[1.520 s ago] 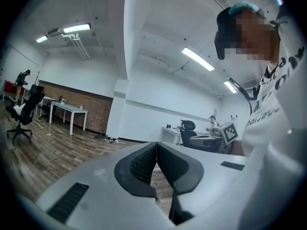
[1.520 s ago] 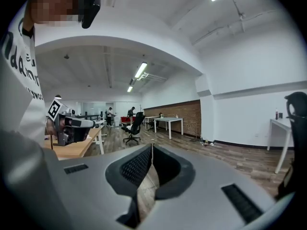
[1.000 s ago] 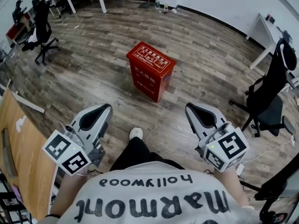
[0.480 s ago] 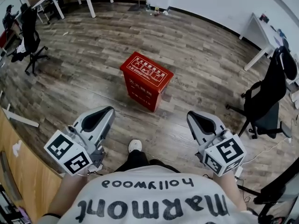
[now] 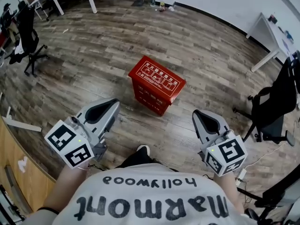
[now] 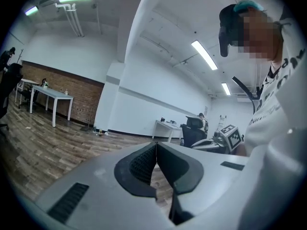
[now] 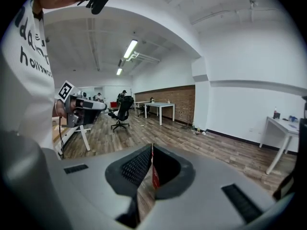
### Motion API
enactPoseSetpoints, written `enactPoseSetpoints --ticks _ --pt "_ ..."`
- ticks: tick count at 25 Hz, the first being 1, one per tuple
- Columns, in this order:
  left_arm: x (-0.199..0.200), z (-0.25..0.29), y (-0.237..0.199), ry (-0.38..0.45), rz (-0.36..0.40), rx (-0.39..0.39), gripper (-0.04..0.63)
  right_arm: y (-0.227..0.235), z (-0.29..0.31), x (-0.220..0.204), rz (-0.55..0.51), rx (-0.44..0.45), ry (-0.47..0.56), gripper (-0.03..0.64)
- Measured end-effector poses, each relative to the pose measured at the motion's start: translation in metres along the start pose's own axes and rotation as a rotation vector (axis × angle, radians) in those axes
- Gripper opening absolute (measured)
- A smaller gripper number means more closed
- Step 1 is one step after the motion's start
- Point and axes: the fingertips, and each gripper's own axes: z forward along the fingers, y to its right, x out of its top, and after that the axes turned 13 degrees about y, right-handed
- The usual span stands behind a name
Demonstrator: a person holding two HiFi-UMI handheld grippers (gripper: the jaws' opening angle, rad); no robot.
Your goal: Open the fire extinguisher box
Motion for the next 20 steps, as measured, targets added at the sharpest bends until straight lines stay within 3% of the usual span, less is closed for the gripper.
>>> enactPoseSetpoints --ticks 6,11,15,20 --pt "0.005 0.022 -0.045 -0.019 -0.003 -0.042 0.006 0.0 0.041 -0.007 -0.091 -0.018 -0.068 0.012" --pt "0.002 0.039 -0.065 -0.016 -0.027 -0.051 0.006 0.007 0.06 -0.02 -0.061 -0.02 -0.107 0.012" --pt "-0.012 0.044 -0.076 -0.042 -0.06 -0.046 0.006 0.011 0.078 -0.031 -0.045 0.014 -0.144 0.012" --pt "-0.027 0.049 -0.077 -0.041 -0.103 -0.039 0.006 0.017 0.101 -0.044 -0.119 0.076 -0.196 0.012"
